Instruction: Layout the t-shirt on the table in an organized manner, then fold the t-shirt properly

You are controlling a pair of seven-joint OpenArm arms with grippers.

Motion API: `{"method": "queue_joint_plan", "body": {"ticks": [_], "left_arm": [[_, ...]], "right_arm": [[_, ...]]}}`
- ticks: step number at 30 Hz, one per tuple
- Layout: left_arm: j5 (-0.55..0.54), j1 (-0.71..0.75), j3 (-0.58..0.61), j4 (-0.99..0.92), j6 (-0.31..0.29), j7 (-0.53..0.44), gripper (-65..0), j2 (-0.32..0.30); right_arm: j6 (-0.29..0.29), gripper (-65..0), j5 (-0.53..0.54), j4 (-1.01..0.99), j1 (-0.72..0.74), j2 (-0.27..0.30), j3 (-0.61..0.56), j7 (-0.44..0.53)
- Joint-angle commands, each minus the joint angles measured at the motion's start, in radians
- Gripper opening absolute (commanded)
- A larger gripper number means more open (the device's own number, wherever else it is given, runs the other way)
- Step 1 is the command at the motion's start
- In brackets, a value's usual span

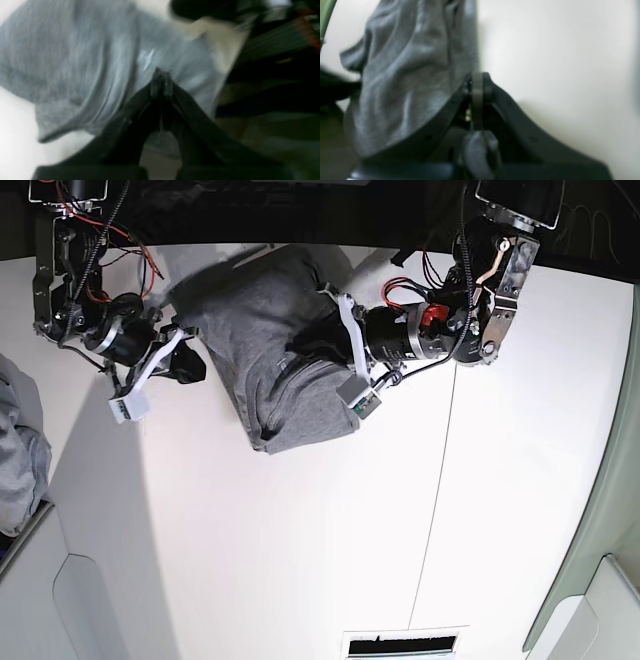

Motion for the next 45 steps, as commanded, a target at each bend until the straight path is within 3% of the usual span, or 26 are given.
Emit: {"method": "queue_joint_plan", "body": {"ticks": [1,6,13,17,25,29,35,45], "left_arm": [[-0.021,-0.043,-0.004,-0.015,-0.010,-0.036,-63.7,-0.004],[0.006,-0.168,-0.003,-0.149,-0.010,-0.048,-63.7,-0.006],[0.028,-0.306,-0.004,-0.267,-0.010,-0.049,-63.7,-0.006],[0.047,-0.344,-0.004,-0.292,-0.010,-0.048,-63.7,-0.016],[-0.153,-0.352,-0.004,-0.193,-0.010,0.052,-63.7,-0.117],[-0.213,-0.343,-0.003,-0.146,-0.010,0.087,-63.7,-0.121],[-0.078,-0.246,-0.003,-0.151,-0.010,-0.100,-63.7,-0.080],[0.159,-0.257,-0.004,-0.433,-0.010,-0.336,-63.7,0.105]], "right_arm": [[0.010,-65.0,0.017,0.000,0.011,0.008,-0.016,0.018],[0.010,-65.0,0.018,-0.024,0.010,-0.007,-0.113,0.024],[0.010,-65.0,0.014,-0.024,0.011,-0.115,-0.151,0.023],[0.010,-65.0,0.000,-0.024,0.011,-0.138,-0.151,0.024],[0.010,-65.0,-0.052,-0.024,0.013,-0.138,-0.069,0.008],[0.010,-65.0,0.012,-0.023,0.013,-0.128,0.020,-0.018],[0.010,-65.0,0.078,-0.022,0.013,-0.097,0.109,-0.063],[0.011,-65.0,0.086,-0.022,0.008,-0.069,0.122,-0.077]]}}
